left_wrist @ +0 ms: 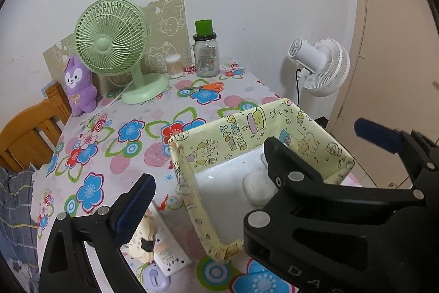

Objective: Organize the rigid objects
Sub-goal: 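Withdraw both tools from the box back toward the remaining items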

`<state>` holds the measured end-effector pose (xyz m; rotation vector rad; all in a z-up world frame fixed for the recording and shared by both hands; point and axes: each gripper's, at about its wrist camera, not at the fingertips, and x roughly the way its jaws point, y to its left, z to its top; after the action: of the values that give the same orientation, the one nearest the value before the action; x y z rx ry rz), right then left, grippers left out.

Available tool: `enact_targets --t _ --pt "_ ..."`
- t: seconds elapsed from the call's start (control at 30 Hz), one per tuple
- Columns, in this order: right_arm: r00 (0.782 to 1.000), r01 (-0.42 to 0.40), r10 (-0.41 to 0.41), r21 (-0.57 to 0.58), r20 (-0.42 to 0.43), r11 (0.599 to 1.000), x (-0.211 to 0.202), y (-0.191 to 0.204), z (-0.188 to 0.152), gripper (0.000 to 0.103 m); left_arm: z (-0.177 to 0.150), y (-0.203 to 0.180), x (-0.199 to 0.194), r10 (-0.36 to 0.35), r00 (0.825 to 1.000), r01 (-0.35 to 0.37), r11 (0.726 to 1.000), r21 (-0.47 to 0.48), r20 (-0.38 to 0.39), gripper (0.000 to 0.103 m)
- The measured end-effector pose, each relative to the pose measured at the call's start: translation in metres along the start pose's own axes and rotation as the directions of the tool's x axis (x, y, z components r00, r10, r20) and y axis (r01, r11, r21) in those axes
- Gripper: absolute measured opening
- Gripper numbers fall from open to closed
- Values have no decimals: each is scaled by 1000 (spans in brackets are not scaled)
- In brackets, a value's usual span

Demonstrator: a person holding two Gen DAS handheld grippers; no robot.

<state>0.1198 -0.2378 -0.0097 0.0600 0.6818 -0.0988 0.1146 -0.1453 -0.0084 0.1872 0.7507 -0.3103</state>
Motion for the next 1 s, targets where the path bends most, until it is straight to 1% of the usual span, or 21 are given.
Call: enact_targets --t 0.13,0.23,0.37,0.5,0.77,0.87,1.0 --pt "999 20 -19 -34 38 999 -13 8 -6 100 -9 3 -9 2 1000 -2 1000 7 19 100" --pt "999 27 -27 -18 38 999 -20 11 -11 100 -14 5 -16 -1 1000 0 1000 9 26 102" --pt "1000 14 -14 -12 28 1000 -27 18 -17 100 -21 9 -24 -9 1000 9 1000 11 30 102" --pt "999 16 -15 -26 33 1000 -35 26 -22 100 -28 13 -32 4 999 -5 1000 17 36 102" --pt "999 -24 27 -61 46 998 -50 44 -31 100 -43 24 -49 6 998 -7 1000 21 59 102" --pt "998 -42 45 -65 44 997 -54 50 -35 100 -48 29 -54 21 998 -22 1000 13 62 102" --pt "997 -66 68 -61 35 996 -57 58 -39 100 -55 38 -59 12 998 -12 1000 -1 69 102"
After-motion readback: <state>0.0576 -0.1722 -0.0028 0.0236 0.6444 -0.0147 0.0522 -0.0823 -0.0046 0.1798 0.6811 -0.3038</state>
